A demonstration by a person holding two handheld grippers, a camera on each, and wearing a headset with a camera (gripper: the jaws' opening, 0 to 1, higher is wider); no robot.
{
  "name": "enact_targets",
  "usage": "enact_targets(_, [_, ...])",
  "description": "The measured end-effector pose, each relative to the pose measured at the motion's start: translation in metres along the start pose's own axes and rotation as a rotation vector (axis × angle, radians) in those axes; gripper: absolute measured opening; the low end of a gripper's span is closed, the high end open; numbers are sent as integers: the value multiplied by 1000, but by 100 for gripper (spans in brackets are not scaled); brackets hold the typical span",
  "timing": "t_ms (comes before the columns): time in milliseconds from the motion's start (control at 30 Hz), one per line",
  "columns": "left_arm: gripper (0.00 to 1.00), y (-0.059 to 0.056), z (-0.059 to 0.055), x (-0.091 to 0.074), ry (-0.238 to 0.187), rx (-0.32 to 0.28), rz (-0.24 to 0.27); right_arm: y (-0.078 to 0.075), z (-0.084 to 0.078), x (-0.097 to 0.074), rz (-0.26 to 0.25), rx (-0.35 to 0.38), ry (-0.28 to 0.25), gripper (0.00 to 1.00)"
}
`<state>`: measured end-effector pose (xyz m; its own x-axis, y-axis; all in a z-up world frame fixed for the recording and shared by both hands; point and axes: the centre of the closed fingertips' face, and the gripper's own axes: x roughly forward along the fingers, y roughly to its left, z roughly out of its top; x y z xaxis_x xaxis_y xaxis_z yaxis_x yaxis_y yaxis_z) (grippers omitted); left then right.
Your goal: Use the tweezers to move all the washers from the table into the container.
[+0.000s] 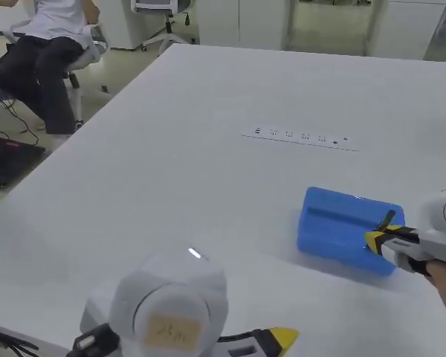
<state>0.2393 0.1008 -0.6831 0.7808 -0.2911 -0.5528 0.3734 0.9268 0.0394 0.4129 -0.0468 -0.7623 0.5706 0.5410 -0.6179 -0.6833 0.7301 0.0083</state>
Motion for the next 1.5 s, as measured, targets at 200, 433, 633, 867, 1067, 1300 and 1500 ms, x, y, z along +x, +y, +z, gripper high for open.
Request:
enact_targets(200, [95, 1, 0, -1, 1, 2, 2, 0, -10, 1, 0, 2, 20, 4])
enact_targets(433, [95, 2, 1, -1, 2, 13, 0, 1, -13, 0, 4, 37, 13, 4])
enact_targets(633, [94, -2, 9, 1, -7, 40, -15, -1, -10, -5, -14, 30, 7, 5])
enact_targets(867, [85, -9, 26, 5, -42, 80, -52, 10, 19, -32, -2, 29, -87, 4])
enact_targets(1067, [72, -23, 50, 9, -92, 150, -111, 34, 41, -62, 12, -98, -149, 4])
enact_targets(1300, [48, -53, 72, 14, -139, 228, -228, 69, 38, -83, 71, -222, -142, 4])
enact_targets(1500, [28, -73, 74, 19, -147, 277, -299, 99, 25, -94, 123, -261, -130, 4])
